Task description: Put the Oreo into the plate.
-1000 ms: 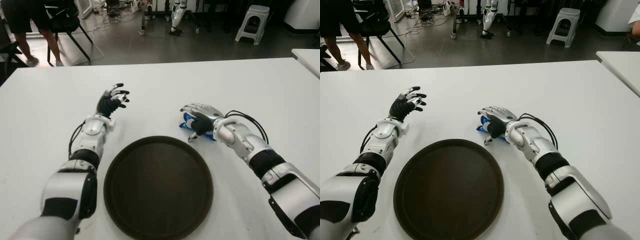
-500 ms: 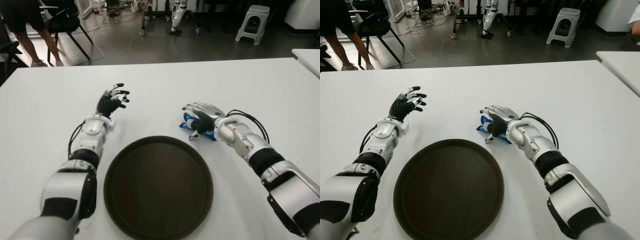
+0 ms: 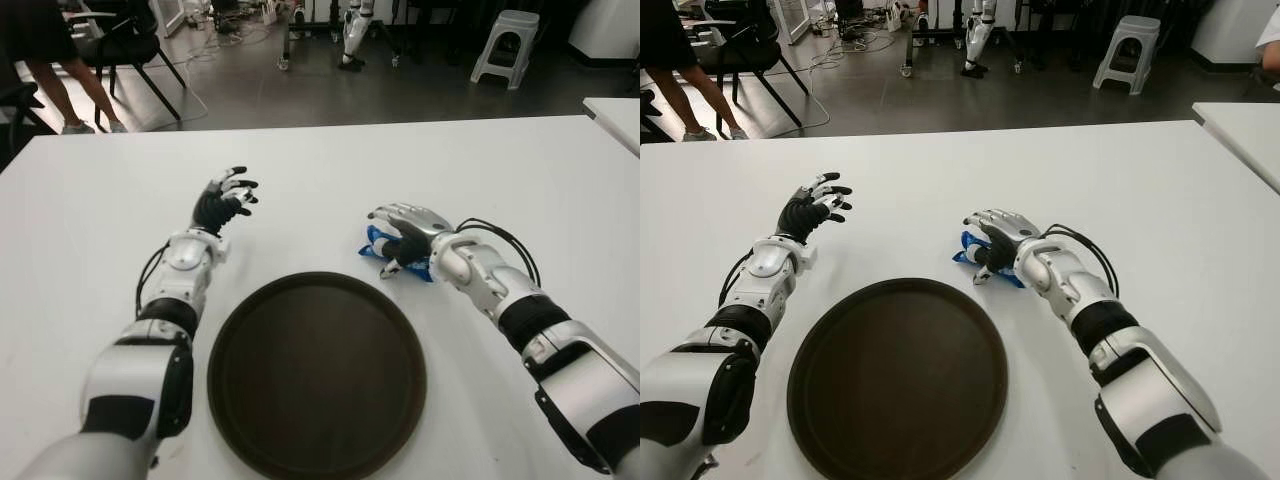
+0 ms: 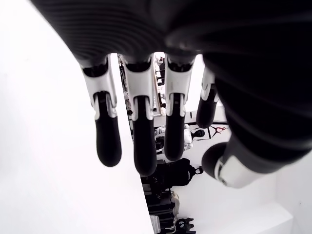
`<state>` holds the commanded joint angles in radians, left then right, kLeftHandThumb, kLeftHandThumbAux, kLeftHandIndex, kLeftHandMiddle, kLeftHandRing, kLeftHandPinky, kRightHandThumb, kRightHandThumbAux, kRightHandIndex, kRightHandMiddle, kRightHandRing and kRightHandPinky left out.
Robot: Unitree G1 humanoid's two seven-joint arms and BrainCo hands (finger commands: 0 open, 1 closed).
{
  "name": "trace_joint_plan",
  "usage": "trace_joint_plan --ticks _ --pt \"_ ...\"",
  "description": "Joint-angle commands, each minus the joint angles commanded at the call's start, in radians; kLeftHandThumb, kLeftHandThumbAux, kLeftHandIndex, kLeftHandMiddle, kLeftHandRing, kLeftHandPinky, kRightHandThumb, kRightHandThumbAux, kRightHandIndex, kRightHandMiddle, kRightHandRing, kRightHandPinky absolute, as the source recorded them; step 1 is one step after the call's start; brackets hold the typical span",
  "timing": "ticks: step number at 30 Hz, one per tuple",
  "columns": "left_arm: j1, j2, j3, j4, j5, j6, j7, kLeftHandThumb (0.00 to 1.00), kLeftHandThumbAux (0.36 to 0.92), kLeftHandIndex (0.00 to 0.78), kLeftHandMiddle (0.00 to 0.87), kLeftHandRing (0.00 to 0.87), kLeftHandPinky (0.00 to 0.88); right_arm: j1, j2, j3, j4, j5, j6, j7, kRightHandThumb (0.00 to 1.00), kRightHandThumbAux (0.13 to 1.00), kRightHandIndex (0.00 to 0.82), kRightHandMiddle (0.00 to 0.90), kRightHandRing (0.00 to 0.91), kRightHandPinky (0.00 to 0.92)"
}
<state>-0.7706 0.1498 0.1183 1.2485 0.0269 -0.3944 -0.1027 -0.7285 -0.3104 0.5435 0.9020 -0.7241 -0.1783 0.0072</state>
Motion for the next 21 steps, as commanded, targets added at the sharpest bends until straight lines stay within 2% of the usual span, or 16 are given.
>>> trace_joint_plan --ticks 13,21 --pt "0.001 0.0 -0.002 0.004 0.004 -0.003 0.008 0.238 0.683 0.179 0.306 0.36 0.419 0.007 -0.02 -0.004 -0.044 0.005 0.019 0.017 0.0 0.795 0.0 0.0 0.0 0.045" --pt "0.001 -0.001 -0.003 0.002 0.004 -0.004 0.002 0.224 0.674 0.164 0.305 0.366 0.433 0.014 -0.033 0.0 -0.088 0.003 0.036 0.058 0.0 0.791 0.019 0.01 0.011 0.059"
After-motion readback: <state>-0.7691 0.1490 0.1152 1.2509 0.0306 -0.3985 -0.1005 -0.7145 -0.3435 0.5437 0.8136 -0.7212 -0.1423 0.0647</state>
